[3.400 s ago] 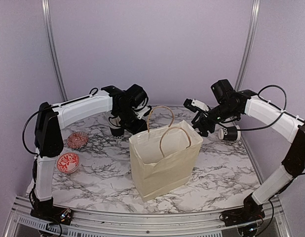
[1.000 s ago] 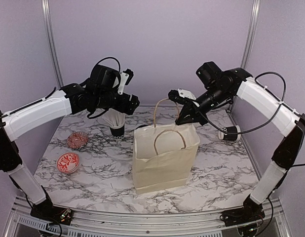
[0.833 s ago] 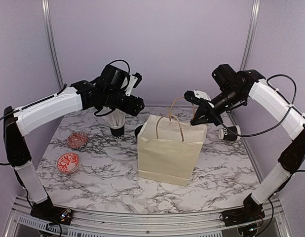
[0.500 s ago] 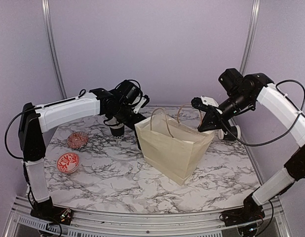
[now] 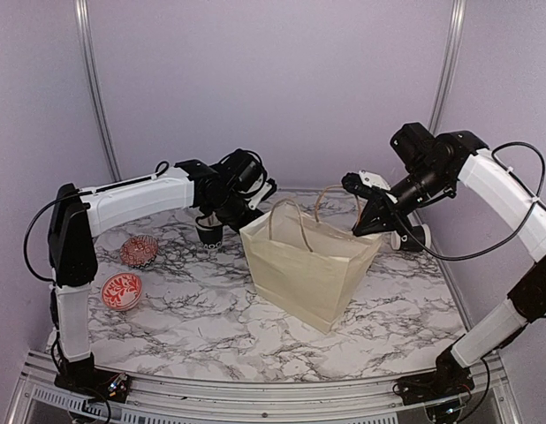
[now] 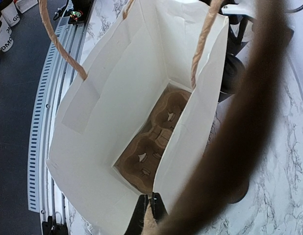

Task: Pack the takeout coffee

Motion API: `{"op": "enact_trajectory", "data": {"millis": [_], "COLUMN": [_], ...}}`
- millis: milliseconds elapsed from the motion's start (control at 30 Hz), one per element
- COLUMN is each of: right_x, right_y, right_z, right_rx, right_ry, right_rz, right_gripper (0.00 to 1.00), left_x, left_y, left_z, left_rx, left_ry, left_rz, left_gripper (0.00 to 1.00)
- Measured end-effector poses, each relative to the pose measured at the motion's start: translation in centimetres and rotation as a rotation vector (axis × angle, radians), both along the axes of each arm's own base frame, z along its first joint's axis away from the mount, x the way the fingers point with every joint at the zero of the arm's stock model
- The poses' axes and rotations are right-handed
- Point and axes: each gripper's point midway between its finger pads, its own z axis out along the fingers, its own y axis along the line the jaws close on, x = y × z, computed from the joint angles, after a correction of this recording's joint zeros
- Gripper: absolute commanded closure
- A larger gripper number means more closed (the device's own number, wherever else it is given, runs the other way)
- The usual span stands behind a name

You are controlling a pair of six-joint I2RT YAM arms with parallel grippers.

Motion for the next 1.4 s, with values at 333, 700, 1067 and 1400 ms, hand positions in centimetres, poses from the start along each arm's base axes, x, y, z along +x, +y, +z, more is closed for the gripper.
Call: {"op": "enact_trajectory", "data": {"millis": [333, 700, 1067, 1400], "right_x": [0.0, -0.1, -0.3, -0.3], "right_y": [0.2, 0.3, 0.4, 0.4], "right_z": [0.0, 0.1, 0.2, 0.2], "right_rx": [0.007, 0.015, 0.027, 0.031], "right_ry": [0.017, 0.021, 0.027, 0.032], "right_rz": [-0.005, -0.001, 0.004, 0.003], "right_gripper": [1.00, 1.00, 0.99, 0.99], "left_x": [0.9, 1.1, 1.3, 1.1], "left_y": [-0.4, -0.3, 0.6, 0.8], "left_z": [-2.9, -2.9, -2.8, -3.0], "left_rx": [0.066, 0.085, 0.144, 0.129], "left_ry": [0.028, 0.025, -0.010, 0.020], "left_rz": [0.014, 0.020, 0.034, 0.061], "left_gripper": [0.20, 0.20, 0.14, 0.16]}}
